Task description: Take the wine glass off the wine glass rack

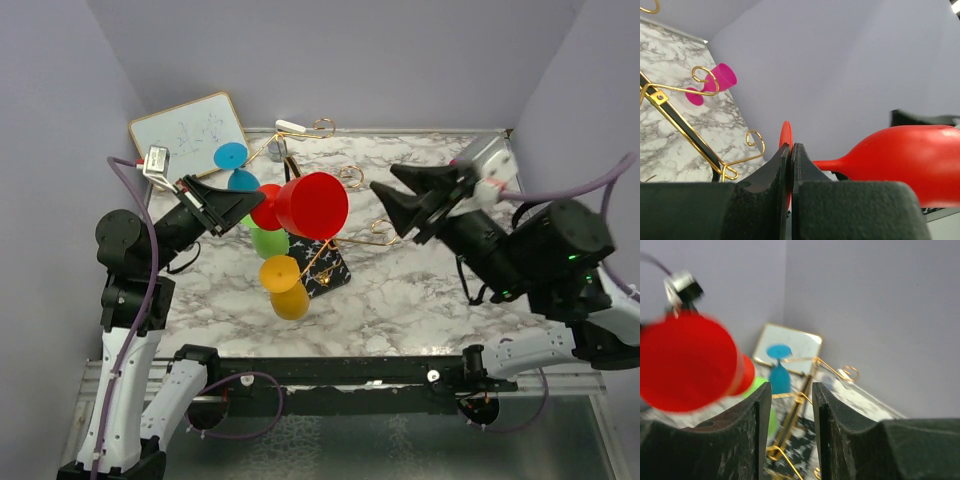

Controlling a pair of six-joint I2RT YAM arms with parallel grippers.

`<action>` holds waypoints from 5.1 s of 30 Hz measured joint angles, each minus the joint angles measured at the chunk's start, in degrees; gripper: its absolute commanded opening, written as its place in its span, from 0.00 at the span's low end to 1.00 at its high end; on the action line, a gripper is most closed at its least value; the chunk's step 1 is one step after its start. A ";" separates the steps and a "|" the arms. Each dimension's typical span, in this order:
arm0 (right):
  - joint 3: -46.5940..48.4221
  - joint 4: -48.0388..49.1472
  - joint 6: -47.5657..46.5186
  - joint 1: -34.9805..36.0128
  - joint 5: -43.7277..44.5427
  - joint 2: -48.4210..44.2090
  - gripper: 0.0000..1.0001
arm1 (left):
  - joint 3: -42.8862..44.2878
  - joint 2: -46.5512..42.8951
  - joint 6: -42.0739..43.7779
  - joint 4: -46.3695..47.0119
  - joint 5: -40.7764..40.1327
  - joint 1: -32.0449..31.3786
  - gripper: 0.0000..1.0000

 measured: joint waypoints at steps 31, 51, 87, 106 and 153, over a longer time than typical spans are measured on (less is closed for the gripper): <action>34.77 -41.22 35.89 0.00 -15.93 16.85 0.43 | 6.21 -1.40 14.25 -13.09 -4.28 0.00 0.00; 30.88 -37.86 36.02 0.00 -10.80 16.31 0.40 | 6.21 -2.36 14.58 -10.40 -3.48 0.00 0.00; 5.70 8.37 1.57 0.00 26.27 -6.10 0.01 | 6.45 -4.42 17.42 -12.63 -8.13 -0.17 0.69; 8.20 44.46 -38.16 -1.03 30.18 8.22 0.01 | 5.97 -4.20 17.40 -12.09 -8.24 -0.24 0.67; 22.91 -44.17 30.51 -79.47 -43.54 42.60 0.01 | 4.68 -9.09 26.05 -28.02 -16.31 -0.35 0.62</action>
